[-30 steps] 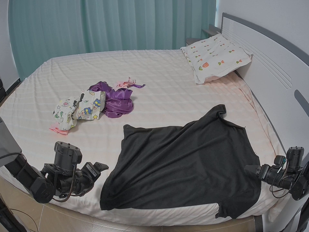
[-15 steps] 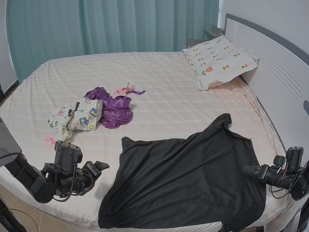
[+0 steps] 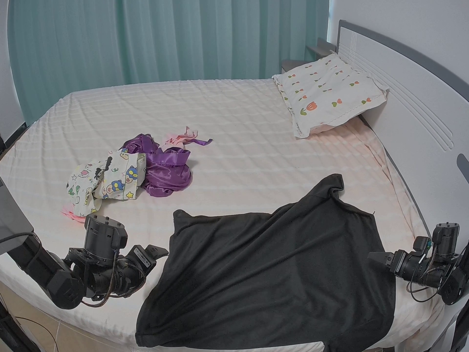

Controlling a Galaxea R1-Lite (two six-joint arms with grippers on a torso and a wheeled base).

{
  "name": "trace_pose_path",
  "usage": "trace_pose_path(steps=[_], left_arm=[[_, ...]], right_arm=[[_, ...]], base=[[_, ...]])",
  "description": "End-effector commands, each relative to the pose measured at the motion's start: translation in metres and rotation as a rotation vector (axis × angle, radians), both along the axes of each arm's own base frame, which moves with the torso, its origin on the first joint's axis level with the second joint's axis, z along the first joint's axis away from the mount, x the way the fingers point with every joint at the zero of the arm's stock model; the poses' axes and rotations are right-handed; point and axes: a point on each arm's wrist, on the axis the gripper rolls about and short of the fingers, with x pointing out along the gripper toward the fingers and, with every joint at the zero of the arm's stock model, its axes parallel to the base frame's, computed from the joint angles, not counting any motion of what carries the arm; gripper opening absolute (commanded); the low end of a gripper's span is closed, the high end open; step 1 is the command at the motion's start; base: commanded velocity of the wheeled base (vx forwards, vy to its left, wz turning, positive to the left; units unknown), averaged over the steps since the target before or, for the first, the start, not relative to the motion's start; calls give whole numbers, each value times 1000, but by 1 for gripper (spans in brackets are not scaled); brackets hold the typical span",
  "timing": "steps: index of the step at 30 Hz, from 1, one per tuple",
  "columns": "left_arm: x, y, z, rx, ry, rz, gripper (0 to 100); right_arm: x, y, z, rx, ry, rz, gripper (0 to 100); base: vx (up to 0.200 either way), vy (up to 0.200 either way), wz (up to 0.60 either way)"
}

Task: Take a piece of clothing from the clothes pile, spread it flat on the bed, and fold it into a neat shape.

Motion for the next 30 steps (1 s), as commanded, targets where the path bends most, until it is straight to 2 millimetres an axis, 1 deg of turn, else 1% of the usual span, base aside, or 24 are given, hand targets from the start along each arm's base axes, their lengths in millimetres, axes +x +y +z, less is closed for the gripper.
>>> trace_pose_path(steps=[1,3,7,9,10,11,14,17,18,20,21,22,23,27,30], left_arm=[[2,-1,2,-1,-13,2,100],[9,-3,7,-5,-40,9,100],[18,-4,10,-7,-60,14,100],[34,-4,8,11,-76,23,100],[37,-4,7,20,-79,20,100],[49,-3,5,53,-93,22,100],[74,-4,-2,112,-112,35,100],[97,-11,-5,151,-99,18,100],[98,-11,-5,151,-98,18,100],[114,-16,-10,164,-69,12,100],[115,-17,-11,167,-64,10,100],[126,-20,-16,186,-46,1,100],[132,-21,-17,196,-44,-3,100],[141,-21,-12,194,-51,-5,100],[145,-23,-15,203,-51,-15,100]], right_arm=[[-3,2,0,1,7,8,100],[-3,2,0,1,8,8,100],[-3,2,0,3,9,7,100],[-3,2,-1,3,12,7,100],[-3,2,-1,3,12,7,100],[-4,2,0,4,12,8,100],[-4,2,0,6,13,6,100],[-4,2,0,18,12,-4,100],[-4,2,1,18,12,-4,100],[-4,2,1,17,7,-7,100],[-4,2,1,17,7,-7,100],[-4,2,1,19,9,-8,100],[-4,2,1,19,12,-8,100],[-4,2,1,19,12,-8,100],[-4,2,0,20,17,-7,100]], base=[[0,0,0],[0,0,0],[0,0,0],[0,0,0],[0,0,0],[0,0,0],[0,0,0],[0,0,0],[0,0,0],[0,0,0],[0,0,0],[0,0,0],[0,0,0],[0,0,0],[0,0,0]])
